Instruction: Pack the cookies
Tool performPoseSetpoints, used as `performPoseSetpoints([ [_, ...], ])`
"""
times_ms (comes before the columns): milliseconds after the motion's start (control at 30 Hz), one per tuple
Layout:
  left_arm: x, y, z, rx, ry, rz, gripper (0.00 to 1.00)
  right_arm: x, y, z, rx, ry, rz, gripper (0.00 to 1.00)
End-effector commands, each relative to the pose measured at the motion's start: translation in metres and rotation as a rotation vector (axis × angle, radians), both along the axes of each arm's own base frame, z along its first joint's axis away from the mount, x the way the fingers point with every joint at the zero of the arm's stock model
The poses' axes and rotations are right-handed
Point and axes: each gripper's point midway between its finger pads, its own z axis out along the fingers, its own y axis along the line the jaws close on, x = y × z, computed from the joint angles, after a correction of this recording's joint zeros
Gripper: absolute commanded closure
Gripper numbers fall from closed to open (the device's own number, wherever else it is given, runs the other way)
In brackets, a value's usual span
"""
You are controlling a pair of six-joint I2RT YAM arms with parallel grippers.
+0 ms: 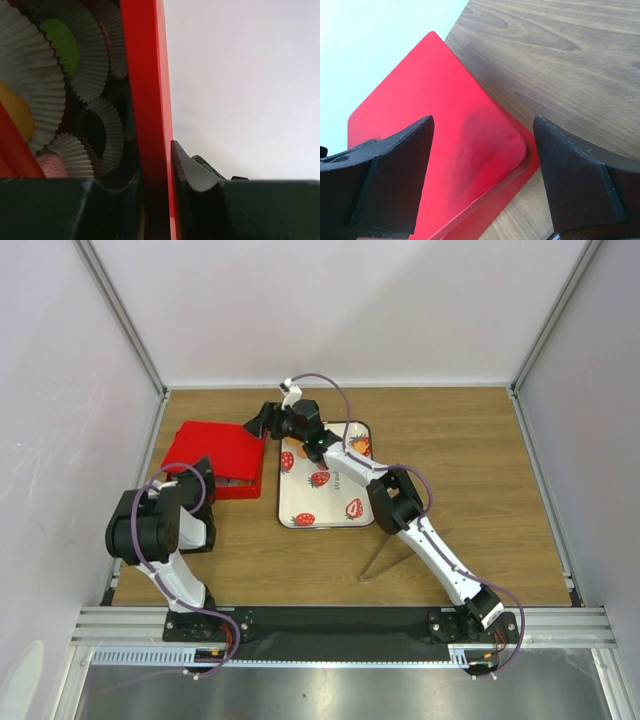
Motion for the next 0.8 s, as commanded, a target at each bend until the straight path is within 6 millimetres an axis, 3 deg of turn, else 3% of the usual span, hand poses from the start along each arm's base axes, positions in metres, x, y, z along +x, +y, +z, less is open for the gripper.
performPoseSetpoints([
  [0,-0.004,-0.002,0.075,0.041,-0.273,0.001,0.72,-0.008,0.012,0.021,0.018,-0.075,0.027,0.15],
  [767,-0.033,-0.013,0.066,0.031,-0.214,-0.05,0.6,-0.019,0.019,0.009,-0.022,-0.096,0.058,0.18],
])
